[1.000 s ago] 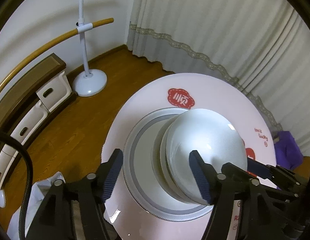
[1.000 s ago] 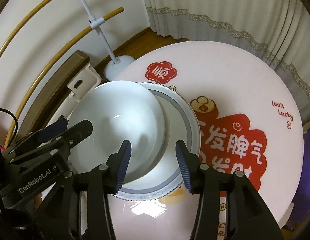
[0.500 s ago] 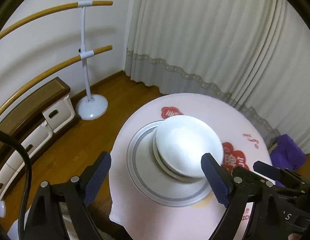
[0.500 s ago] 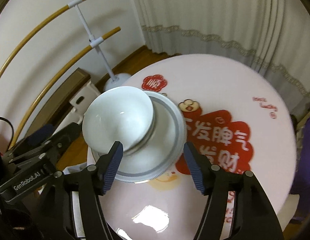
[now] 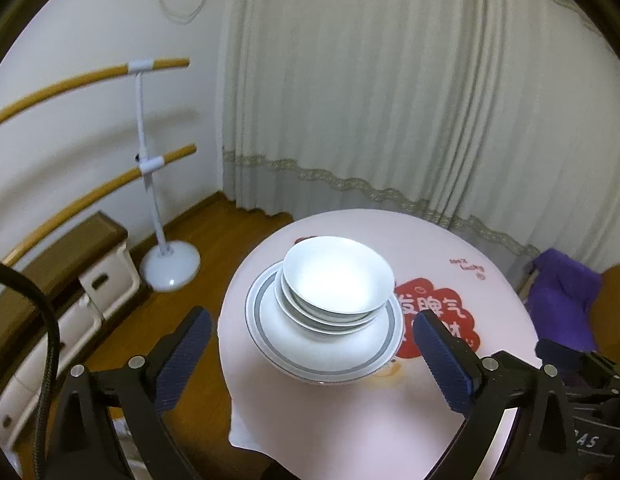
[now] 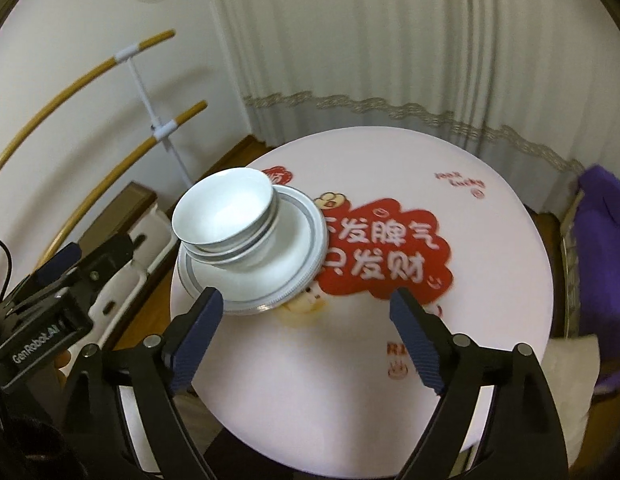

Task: Organize plates and bowls

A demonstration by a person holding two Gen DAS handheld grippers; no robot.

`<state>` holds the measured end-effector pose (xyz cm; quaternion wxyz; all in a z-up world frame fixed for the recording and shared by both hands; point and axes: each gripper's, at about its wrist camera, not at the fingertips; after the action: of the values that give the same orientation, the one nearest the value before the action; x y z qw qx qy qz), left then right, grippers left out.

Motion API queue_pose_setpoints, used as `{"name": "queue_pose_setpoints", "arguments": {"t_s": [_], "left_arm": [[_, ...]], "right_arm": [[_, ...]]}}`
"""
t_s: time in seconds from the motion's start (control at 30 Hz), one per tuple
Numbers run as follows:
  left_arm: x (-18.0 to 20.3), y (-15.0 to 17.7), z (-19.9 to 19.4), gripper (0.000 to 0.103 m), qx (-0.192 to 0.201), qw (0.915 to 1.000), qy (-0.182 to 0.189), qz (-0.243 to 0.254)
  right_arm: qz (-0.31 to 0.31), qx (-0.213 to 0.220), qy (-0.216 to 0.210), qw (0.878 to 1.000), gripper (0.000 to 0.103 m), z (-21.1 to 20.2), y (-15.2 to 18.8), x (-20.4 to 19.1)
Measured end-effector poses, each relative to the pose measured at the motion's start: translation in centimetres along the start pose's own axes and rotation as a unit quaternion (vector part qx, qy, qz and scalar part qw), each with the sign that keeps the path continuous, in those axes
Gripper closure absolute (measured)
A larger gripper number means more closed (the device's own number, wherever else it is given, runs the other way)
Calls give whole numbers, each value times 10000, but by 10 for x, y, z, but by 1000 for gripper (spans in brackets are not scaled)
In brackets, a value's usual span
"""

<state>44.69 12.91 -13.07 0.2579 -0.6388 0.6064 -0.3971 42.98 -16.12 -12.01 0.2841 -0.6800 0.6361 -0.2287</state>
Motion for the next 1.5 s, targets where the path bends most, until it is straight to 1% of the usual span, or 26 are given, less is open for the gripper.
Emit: {"name": "queue_pose_setpoints", "arguments": {"t_s": [0.1, 0.2, 0.27, 0.43, 0.5, 0.63, 0.87, 1.0, 1.13, 1.23, 1.3, 1.43, 1.5], "left_arm": [[0, 12, -18, 2, 106, 9998, 37, 133], [-1, 26, -31, 1, 182, 9997, 35, 131], [2, 39, -46, 1, 286, 9995, 56, 150], [8, 69, -76, 1, 339, 9993, 63, 118], [14, 81, -92, 1, 449, 9989, 16, 129], [31, 109, -118, 1, 686, 9975, 26, 140], [59, 167, -161, 1, 1027, 9944, 9, 239], [74, 196, -177, 1, 1270, 9912, -96, 348], [83, 220, -185, 1, 1448, 9888, -139, 348], [88, 238, -189, 0, 1647, 9857, -69, 349], [91, 251, -191, 1, 1743, 9839, -49, 381], [95, 265, -187, 1, 1681, 9843, -50, 526], [96, 271, -186, 1, 1674, 9842, -73, 580]], "right_arm": [[248, 168, 81, 9995, 12, -15, 15, 9], [380, 281, 134, 9988, 10, -26, 26, 13], [372, 370, 151, 9985, 10, -34, 33, 14], [293, 710, 288, 9966, 6, -64, 51, 14], [293, 867, 304, 9953, 6, -77, 57, 15], [289, 1209, 369, 9916, 0, -106, 75, 24], [338, 1558, 249, 9869, 0, -137, 108, 41], [412, 1745, 211, 9836, 0, -150, 124, 52], [475, 1981, 165, 9789, 0, -164, 139, 61], [464, 2162, 264, 9749, 0, -172, 149, 64], [431, 2271, 409, 9721, 0, -177, 156, 65], [404, 2496, 617, 9655, 0, -184, 165, 69], [418, 2553, 597, 9641, 0, -185, 167, 71]]}}
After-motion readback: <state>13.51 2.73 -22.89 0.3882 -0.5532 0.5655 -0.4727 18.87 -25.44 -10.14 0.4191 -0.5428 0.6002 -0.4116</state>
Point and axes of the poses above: each gripper's, at about its wrist camera, not at the fingertips, and z roughly the way its jaws point, x to its right, y to its underside, and after that the axes turned 10 degrees about y, right-handed
